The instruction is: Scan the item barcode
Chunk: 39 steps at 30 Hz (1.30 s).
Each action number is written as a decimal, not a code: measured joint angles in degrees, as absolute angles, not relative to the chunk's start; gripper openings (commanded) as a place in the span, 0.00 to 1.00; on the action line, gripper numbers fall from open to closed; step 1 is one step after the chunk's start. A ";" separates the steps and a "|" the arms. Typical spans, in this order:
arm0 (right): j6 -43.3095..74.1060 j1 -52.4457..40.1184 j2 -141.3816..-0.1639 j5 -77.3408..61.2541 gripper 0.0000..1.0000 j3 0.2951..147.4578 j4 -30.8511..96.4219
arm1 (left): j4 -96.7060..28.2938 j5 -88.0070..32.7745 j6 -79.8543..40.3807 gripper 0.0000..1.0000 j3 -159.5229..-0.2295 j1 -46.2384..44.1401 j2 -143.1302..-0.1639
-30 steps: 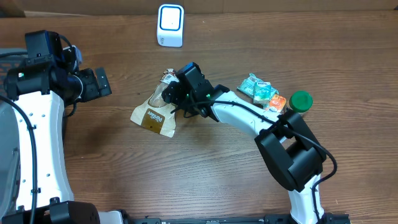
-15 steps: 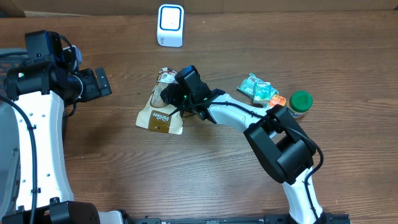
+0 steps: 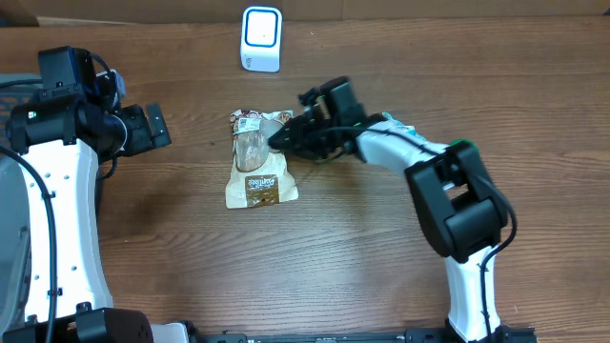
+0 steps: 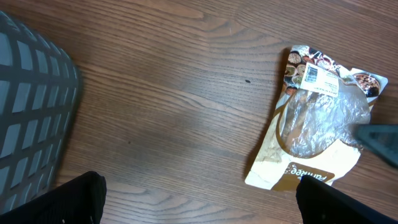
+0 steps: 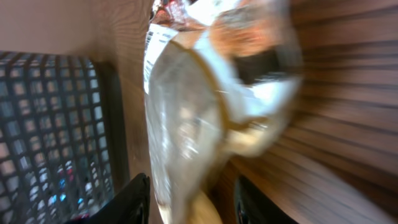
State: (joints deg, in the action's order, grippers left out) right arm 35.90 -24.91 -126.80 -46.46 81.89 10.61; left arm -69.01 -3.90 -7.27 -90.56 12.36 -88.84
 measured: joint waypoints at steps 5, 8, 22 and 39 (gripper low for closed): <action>31.68 -23.38 -127.04 -48.82 0.56 81.78 13.52 | -69.01 -3.90 -7.27 1.00 -90.56 12.36 -88.84; 30.61 -25.08 -127.07 -48.40 0.60 81.76 12.97 | -69.01 -3.90 -7.27 1.00 -90.56 12.36 -88.84; 31.97 -34.35 -127.42 -36.84 0.58 81.69 3.79 | -69.01 -3.90 -7.27 1.00 -90.56 12.36 -88.84; 37.69 -33.12 -130.78 -37.69 0.04 81.69 1.54 | -69.01 -3.90 -7.27 1.00 -90.56 12.36 -88.84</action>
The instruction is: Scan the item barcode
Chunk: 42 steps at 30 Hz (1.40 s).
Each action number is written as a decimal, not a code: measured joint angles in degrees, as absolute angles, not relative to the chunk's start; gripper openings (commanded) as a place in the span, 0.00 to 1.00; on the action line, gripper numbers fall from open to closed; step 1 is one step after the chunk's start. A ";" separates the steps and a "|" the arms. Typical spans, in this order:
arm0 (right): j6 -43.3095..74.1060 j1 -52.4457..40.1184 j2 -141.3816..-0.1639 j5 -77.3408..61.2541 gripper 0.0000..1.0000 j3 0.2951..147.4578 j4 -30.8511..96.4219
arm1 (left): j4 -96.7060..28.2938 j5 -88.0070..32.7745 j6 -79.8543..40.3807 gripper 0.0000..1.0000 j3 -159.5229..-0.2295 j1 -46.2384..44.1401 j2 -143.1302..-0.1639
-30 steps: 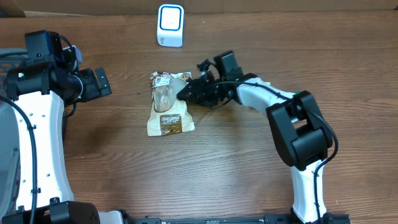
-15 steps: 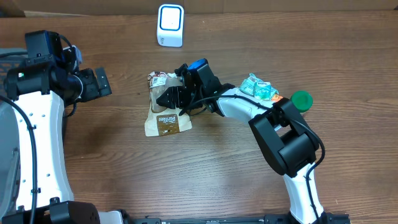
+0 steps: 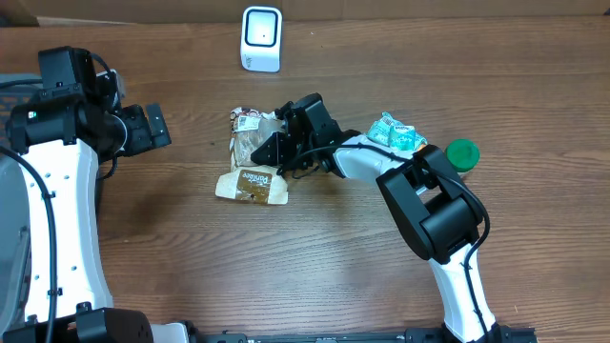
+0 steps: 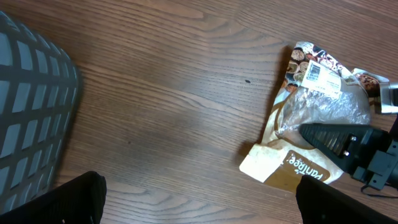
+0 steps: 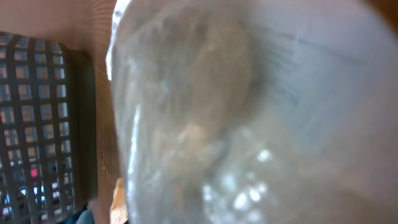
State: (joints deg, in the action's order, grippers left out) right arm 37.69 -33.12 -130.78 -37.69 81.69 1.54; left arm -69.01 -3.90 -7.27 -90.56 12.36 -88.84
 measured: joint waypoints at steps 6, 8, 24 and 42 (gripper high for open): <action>37.23 -32.10 -130.78 -41.98 0.04 81.69 1.74 | -69.01 -3.90 -7.27 1.00 -90.56 12.36 -88.84; 35.99 -31.38 -130.78 -44.36 0.04 81.69 1.78 | -69.04 -3.90 -7.27 1.00 -90.56 12.36 -88.84; 14.24 -27.51 -106.21 -49.43 0.04 80.97 21.76 | -69.01 -3.90 -7.27 1.00 -90.56 12.36 -88.84; 3.92 -27.51 -88.18 -49.28 0.04 80.99 31.29 | -69.01 -3.90 -7.27 1.00 -90.56 12.36 -88.84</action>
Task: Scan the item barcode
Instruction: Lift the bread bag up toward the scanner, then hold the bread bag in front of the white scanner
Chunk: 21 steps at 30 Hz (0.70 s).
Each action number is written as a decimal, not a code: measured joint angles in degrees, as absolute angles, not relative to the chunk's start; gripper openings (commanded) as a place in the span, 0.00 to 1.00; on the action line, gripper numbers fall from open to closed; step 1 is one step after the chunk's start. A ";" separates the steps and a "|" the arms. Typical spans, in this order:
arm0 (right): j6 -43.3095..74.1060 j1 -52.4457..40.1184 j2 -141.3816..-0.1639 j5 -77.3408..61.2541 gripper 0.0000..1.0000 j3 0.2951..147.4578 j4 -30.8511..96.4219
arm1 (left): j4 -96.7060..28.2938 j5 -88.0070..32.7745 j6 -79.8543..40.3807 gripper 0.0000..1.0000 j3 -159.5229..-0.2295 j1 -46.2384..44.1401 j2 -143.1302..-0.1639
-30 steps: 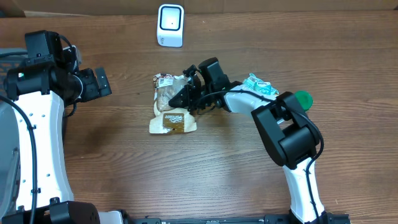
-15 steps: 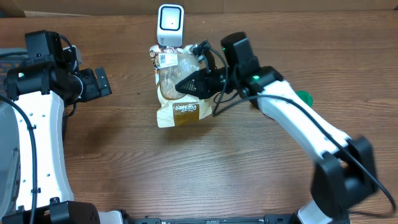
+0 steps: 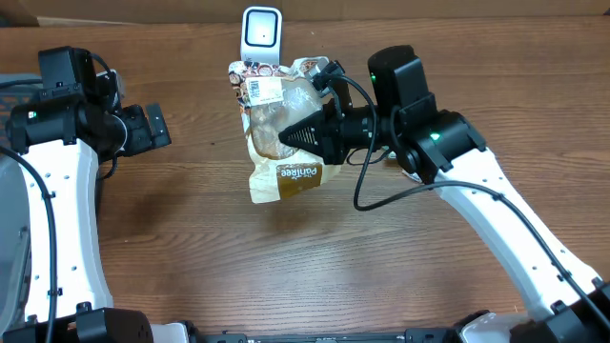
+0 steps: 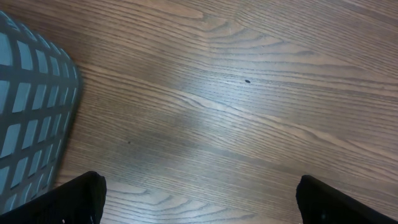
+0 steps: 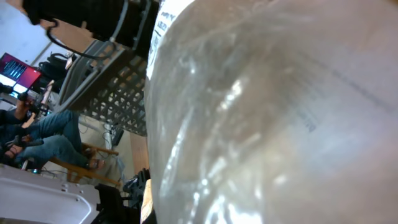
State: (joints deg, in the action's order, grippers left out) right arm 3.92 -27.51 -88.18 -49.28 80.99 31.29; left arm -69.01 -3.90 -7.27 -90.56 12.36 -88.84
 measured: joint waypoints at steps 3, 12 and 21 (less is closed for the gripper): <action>3.77 -27.53 -87.57 -49.28 0.04 80.99 31.88 | -69.01 -3.90 -7.27 0.99 -90.56 12.36 -88.84; 6.31 -27.53 -87.48 -41.08 0.04 81.34 35.92 | -69.01 -3.88 -7.27 1.00 -90.56 12.36 -88.84; 2.52 -27.81 -92.82 -20.58 0.04 100.29 41.39 | -69.01 -3.90 -7.27 1.00 -90.56 12.36 -88.84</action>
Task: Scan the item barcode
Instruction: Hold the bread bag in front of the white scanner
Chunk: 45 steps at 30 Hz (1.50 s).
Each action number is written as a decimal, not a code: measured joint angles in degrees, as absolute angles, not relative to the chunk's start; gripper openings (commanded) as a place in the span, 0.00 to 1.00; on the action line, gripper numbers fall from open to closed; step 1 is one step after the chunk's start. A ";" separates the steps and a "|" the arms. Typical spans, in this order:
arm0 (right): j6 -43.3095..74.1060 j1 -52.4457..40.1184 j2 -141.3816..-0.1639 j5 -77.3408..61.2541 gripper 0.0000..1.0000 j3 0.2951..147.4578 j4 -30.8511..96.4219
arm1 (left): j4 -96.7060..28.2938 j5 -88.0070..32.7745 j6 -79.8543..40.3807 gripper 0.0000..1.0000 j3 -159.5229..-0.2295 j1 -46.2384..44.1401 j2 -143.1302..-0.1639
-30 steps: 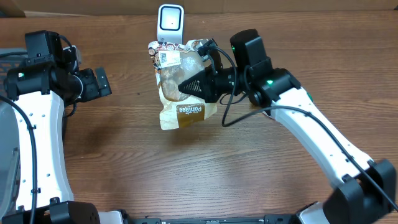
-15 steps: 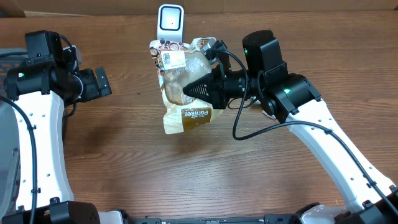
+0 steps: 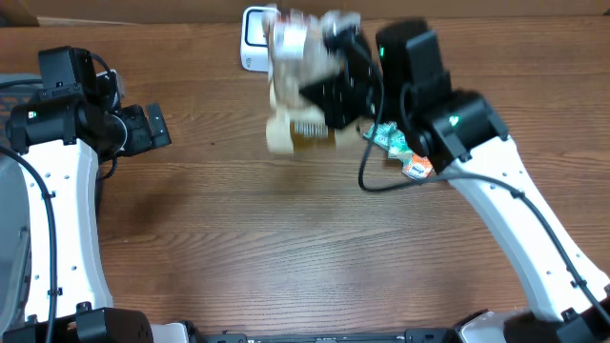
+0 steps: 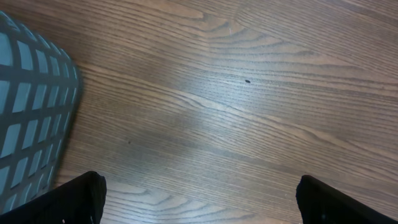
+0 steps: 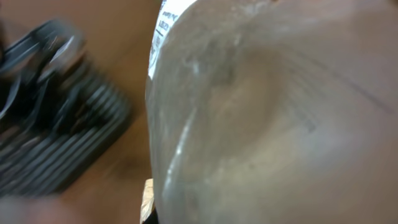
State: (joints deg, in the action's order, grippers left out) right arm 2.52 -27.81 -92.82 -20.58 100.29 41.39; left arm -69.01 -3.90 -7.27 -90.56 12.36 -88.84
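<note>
The item is a tan and brown snack bag (image 3: 297,84) with a clear window. It hangs blurred in the air at the back of the table, and my right gripper (image 3: 324,93) is shut on it. The bag covers most of the white scanner (image 3: 252,27) behind it. In the right wrist view the bag's clear film (image 5: 261,118) fills the frame and hides the fingers; a white label (image 5: 163,28) shows at its top edge. My left gripper (image 4: 199,202) is open over bare wood at the left, far from the bag.
A teal packet (image 3: 387,136) and an orange-and-white packet (image 3: 417,168) lie under the right arm. A grey mesh basket (image 4: 31,106) stands at the table's left edge, close to the left gripper (image 3: 151,125).
The right gripper has moved farther back and up with the bag, which now overlaps the scanner and is blurred. The left arm has not moved.
The bag lay flat at mid-table with the right gripper at its right edge. Then the gripper reached across the bag, crumpling it. Then the bag was held off the table just below the scanner, and now it is in front of the scanner.
</note>
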 measured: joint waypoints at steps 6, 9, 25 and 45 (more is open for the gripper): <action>-5.06 -29.26 -105.62 -1.63 0.04 112.64 34.09 | -69.01 -3.90 -7.27 1.00 -90.56 12.36 -88.84; -10.33 -30.22 -112.84 9.87 0.04 112.81 25.98 | -69.04 -3.90 -7.27 1.00 -90.56 12.36 -88.84; -58.78 -33.56 -135.66 34.83 0.04 112.68 -11.29 | -69.01 -3.88 -7.27 1.00 -90.56 12.36 -88.84; -73.30 -33.54 -144.20 36.25 0.04 112.68 -12.56 | -69.01 -3.90 -7.27 1.00 -90.56 12.36 -88.84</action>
